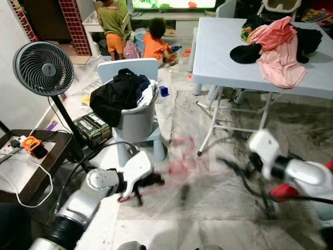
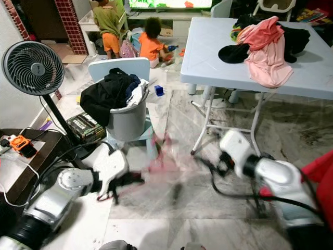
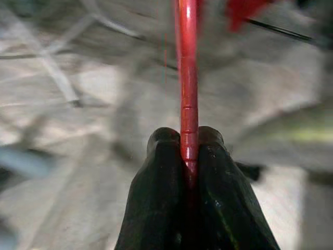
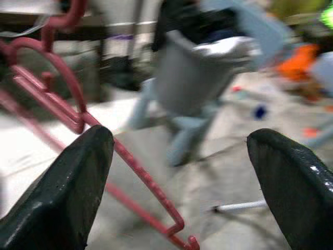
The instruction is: Hang hanger
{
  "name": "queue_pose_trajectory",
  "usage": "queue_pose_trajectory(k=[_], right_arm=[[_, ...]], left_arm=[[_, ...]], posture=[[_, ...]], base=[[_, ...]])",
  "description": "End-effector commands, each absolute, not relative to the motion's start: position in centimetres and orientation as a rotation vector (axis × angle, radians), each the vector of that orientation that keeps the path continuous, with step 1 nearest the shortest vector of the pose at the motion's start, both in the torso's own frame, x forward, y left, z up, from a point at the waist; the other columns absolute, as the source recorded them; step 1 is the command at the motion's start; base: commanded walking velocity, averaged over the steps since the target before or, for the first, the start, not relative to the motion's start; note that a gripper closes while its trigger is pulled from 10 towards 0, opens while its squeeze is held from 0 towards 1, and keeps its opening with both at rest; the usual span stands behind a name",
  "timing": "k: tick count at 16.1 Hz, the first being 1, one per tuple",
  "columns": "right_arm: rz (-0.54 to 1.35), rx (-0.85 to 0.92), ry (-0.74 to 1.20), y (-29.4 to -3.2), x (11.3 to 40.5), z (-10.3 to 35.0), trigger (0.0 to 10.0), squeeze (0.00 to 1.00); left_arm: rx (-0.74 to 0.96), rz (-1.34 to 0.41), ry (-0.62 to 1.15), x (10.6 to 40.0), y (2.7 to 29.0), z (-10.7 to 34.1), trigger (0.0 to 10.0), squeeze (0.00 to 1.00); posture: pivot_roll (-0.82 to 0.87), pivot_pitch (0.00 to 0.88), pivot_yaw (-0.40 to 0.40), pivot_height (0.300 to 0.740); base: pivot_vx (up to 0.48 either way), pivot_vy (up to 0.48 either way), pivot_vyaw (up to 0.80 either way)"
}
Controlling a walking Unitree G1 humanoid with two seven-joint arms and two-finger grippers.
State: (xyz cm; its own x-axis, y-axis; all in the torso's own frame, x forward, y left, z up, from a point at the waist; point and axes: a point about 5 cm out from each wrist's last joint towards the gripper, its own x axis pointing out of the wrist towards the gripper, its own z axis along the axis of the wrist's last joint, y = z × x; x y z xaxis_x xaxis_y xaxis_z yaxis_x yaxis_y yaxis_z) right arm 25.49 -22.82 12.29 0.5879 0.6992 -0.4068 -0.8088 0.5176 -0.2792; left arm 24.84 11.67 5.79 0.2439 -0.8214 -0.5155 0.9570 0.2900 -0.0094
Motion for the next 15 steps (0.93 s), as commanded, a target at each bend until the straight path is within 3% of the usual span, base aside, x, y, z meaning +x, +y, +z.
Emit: queue_pose_trajectory(k=[1,5,6,7,15], right_arm=[[1.026,-0.474,0.272,-22.1,25.2,12.6,10.0,0.0],[1.277,-0.454,0.47,-21.9,24.2,12.1,10.0,0.0],[1.309,-0.47,0.505,-21.9,24.1,11.8,6.4,0.0],[1.329,-0.513,0.557,-22.1,24.0,11.1,0.0,0.0],[1.367,-0.627,0.736,-23.3,22.6,9.2,0.0,0.0]], left_arm=[[0.347,-1.345,0.44,24.8,10.8,6.7,10.0,0.0],[0.381,-1.514,0.447,23.7,9.4,6.3,10.0,0.0],[0.379,-1.527,0.446,23.6,9.1,6.3,10.0,0.0],[0.397,-1.537,0.436,23.6,8.9,6.3,10.0,0.0],[0.393,-1.559,0.418,23.6,8.5,6.4,10.0,0.0]], posture=[[-0.06,0.0,0.038,0.74],[-0.07,0.0,0.051,0.74],[-0.07,0.0,0.051,0.74],[-0.07,0.0,0.049,0.74],[-0.07,0.0,0.051,0.74]], base=[[0.0,0.0,0.0],[0.0,0.0,0.0],[0.0,0.0,0.0],[0.0,0.0,0.0],[0.0,0.0,0.0]])
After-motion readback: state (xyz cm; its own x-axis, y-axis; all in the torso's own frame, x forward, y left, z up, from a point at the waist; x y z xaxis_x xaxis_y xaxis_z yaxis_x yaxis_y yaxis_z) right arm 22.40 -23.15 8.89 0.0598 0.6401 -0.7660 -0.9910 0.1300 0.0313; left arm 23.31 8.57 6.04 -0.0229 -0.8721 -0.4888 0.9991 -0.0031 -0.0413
